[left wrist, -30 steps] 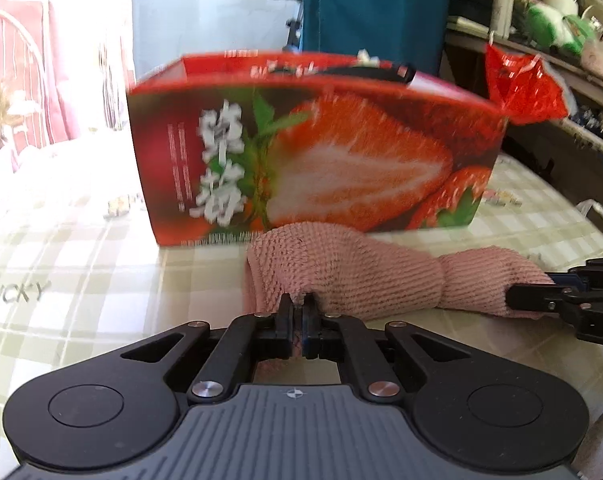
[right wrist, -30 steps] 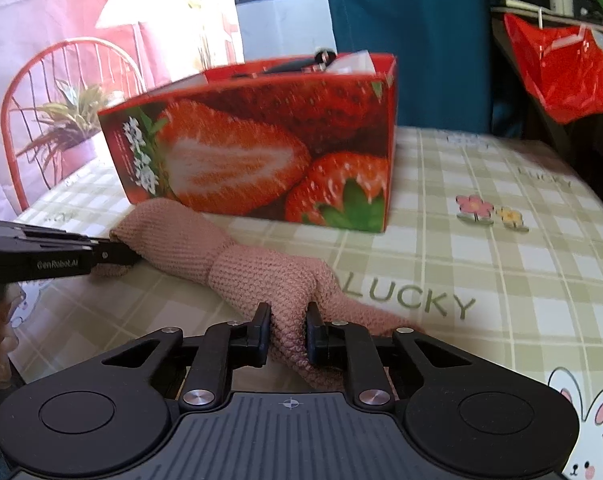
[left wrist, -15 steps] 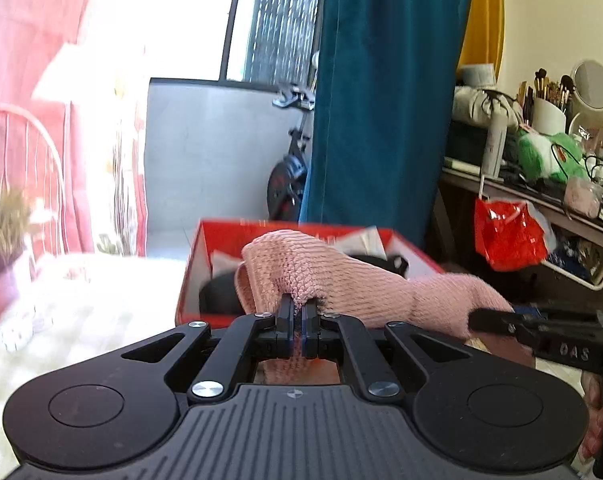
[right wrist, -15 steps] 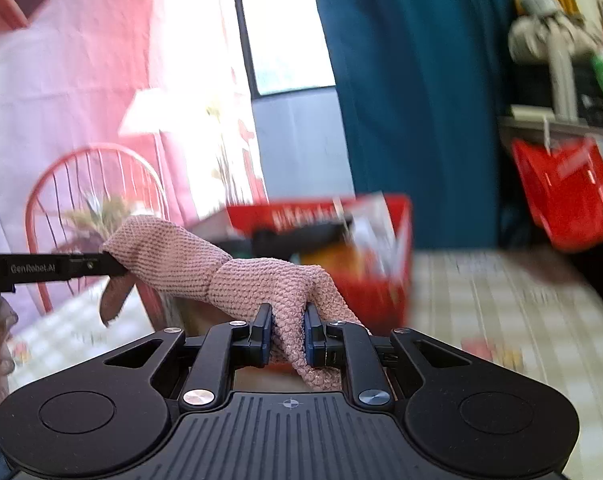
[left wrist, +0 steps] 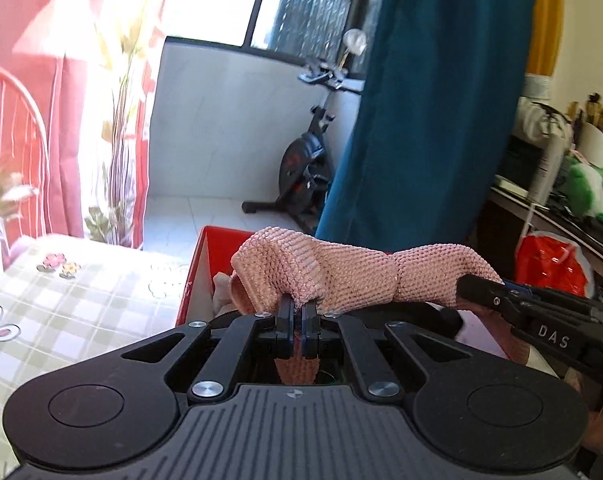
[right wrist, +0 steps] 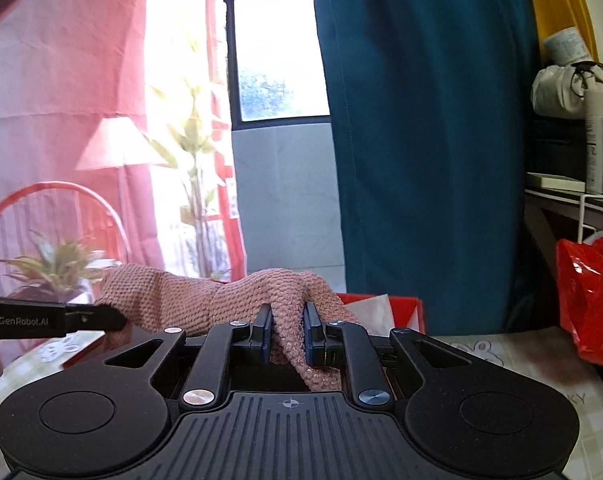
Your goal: Organize soft objects
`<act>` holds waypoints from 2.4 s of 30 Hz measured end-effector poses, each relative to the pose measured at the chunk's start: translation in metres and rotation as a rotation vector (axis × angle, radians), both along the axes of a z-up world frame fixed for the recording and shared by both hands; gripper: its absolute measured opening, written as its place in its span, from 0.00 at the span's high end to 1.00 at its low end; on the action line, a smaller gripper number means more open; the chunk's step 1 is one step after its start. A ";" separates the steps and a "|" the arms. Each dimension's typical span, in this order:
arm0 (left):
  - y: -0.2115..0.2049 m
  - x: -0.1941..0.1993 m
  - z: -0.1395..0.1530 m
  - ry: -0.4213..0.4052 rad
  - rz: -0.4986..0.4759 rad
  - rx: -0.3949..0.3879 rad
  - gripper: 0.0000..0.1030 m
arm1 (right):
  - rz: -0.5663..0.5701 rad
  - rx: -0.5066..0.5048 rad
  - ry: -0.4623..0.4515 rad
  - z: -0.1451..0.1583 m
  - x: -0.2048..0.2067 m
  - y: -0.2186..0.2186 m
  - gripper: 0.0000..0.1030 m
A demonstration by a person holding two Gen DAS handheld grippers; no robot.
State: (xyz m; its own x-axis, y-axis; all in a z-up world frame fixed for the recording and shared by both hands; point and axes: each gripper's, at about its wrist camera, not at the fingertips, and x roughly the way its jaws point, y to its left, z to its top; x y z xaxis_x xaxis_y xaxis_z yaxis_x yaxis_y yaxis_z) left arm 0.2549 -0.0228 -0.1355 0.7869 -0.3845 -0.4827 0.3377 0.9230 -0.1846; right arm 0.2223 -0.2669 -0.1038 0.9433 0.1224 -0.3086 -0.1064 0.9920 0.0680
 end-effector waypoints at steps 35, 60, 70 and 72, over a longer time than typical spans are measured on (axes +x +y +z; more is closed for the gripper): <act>-0.011 0.027 -0.005 0.121 -0.070 0.198 0.17 | 0.001 -0.065 0.436 -0.032 0.077 0.009 0.74; -0.002 -0.093 0.099 -0.127 0.049 0.251 0.00 | -0.044 -0.022 0.211 0.071 -0.053 0.007 0.00; 0.013 -0.163 0.140 -0.183 0.106 0.218 0.00 | -0.083 -0.049 0.076 0.130 -0.131 0.022 0.00; 0.014 -0.179 0.148 -0.201 0.105 0.226 0.00 | -0.078 -0.048 0.044 0.139 -0.150 0.025 0.00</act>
State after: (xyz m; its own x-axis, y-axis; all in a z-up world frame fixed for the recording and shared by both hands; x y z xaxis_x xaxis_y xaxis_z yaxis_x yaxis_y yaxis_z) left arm 0.0757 -0.0083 0.0124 0.9049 -0.1970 -0.3772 0.2473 0.9648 0.0896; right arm 0.0724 -0.2421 0.0351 0.9348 0.0328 -0.3536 -0.0264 0.9994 0.0231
